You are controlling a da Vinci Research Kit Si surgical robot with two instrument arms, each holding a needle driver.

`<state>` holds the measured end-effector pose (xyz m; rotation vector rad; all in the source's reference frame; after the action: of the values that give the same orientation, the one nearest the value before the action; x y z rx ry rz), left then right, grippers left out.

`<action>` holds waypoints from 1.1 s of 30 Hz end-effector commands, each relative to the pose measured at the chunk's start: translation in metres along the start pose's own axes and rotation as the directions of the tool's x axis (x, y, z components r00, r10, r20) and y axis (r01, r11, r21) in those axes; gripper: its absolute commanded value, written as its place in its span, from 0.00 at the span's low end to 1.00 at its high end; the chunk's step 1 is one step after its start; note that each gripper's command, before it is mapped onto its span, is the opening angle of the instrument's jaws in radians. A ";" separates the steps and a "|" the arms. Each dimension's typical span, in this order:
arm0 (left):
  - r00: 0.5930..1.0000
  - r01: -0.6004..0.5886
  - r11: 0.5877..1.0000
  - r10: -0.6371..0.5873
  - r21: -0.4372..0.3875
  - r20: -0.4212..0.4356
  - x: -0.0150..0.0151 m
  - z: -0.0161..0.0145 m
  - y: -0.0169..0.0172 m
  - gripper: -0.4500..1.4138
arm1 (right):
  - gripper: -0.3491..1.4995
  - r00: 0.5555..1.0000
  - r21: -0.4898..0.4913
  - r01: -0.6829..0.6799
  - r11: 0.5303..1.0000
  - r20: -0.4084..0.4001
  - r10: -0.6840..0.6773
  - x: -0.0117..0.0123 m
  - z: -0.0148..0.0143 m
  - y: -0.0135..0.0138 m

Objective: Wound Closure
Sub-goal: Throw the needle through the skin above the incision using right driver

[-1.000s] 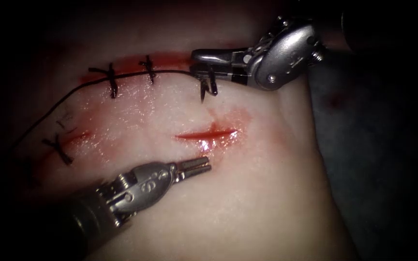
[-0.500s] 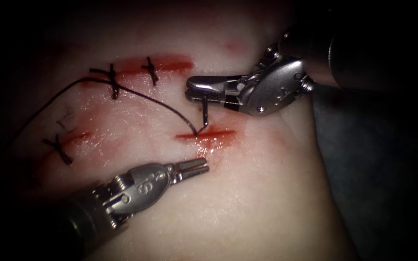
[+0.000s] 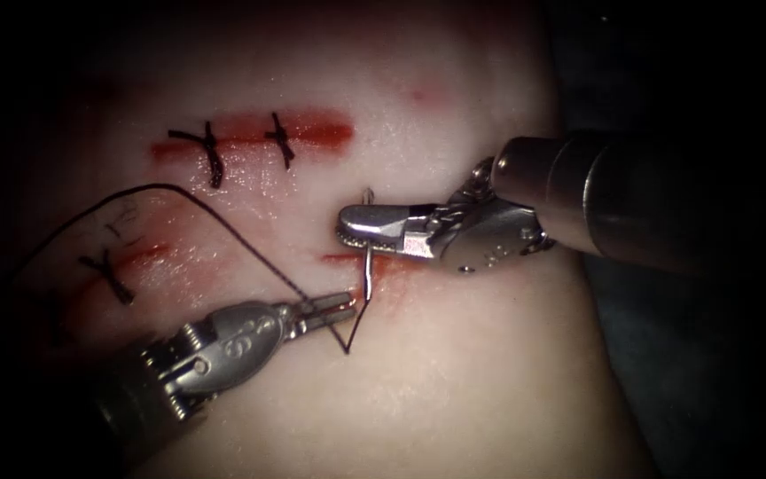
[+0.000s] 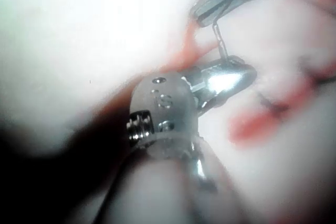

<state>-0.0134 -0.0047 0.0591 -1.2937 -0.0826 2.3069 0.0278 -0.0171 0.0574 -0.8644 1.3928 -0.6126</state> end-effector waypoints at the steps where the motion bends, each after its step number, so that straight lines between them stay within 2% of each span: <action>1: 1.000 -0.001 1.000 0.001 0.004 0.003 -0.0002 0.0006 -0.0002 0.12 | 0.00 1.000 0.003 0.003 1.000 0.004 -0.003 0.0001 0.0007 -0.0014; 12: 1.000 0.004 1.000 -0.004 0.020 0.013 -0.0003 0.0006 -0.0003 0.11 | 0.00 0.999 0.018 0.037 0.999 0.029 -0.037 -0.0009 0.0001 -0.0040; 18: 1.000 0.006 1.000 -0.006 0.028 0.017 -0.0002 0.0008 -0.0002 0.11 | 0.00 0.999 0.027 0.011 1.000 0.032 -0.011 -0.0010 0.0001 -0.0047; 25: 1.000 0.010 1.000 -0.010 0.020 0.006 0.0003 0.0020 0.0002 0.11 | 0.00 0.997 0.065 -0.064 0.996 0.043 0.061 -0.0015 0.0004 -0.0040; 33: 1.000 0.009 1.000 -0.009 0.018 0.006 0.0002 0.0019 0.0001 0.11 | 0.00 0.991 0.064 -0.127 0.990 0.056 0.123 -0.0023 0.0004 -0.0052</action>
<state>-0.0146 -0.0046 0.0595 -1.2722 -0.0691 2.2971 0.0278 -0.0183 0.0623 -0.7274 1.3594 -0.5328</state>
